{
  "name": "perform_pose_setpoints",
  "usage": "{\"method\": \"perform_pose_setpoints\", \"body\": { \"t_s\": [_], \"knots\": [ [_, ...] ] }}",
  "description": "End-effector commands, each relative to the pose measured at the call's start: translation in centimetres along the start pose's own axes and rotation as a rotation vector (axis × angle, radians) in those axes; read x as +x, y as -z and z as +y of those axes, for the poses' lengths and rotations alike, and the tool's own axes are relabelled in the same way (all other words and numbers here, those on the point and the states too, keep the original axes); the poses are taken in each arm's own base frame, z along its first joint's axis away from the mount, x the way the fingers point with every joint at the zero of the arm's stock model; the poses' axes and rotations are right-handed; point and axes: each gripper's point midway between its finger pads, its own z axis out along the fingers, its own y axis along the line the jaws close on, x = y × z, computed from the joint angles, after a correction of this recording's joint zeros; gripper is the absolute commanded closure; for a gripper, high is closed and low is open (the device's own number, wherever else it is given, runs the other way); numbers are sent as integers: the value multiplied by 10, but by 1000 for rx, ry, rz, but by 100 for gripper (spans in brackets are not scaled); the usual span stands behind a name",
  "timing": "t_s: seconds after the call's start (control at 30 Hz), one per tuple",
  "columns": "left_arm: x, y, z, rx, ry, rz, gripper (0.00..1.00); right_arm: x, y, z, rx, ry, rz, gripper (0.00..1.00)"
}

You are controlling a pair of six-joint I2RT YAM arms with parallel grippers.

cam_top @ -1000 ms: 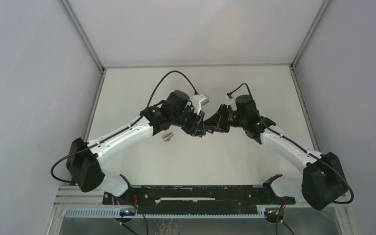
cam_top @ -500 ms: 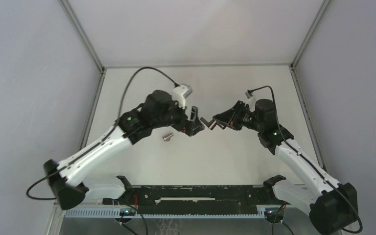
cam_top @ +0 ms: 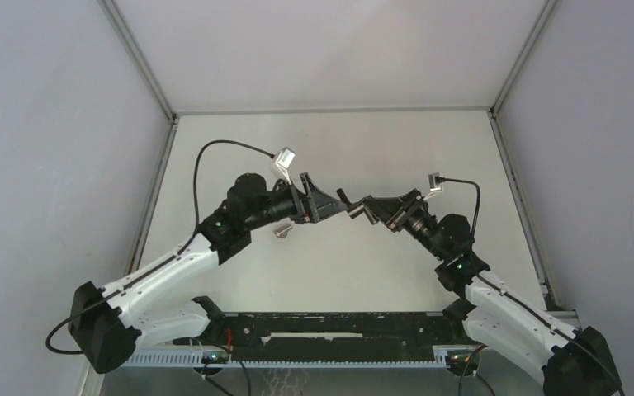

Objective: Install the water faucets

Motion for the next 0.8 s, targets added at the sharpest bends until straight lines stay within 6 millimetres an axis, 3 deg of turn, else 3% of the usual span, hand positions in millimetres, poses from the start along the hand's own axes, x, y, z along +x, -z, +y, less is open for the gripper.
{"method": "perform_pose_setpoints", "body": {
  "t_s": [0.0,0.33,0.77],
  "knots": [
    [-13,-7,-49,242,74,-10,7,-39,11,84,-313,46,-219,100],
    [-10,-17,-61,331,108,39,22,-42,18,96,-377,-2,-237,100],
    [-11,-19,-79,408,108,51,36,-23,11,102,-409,-35,-119,100]
  ]
}}
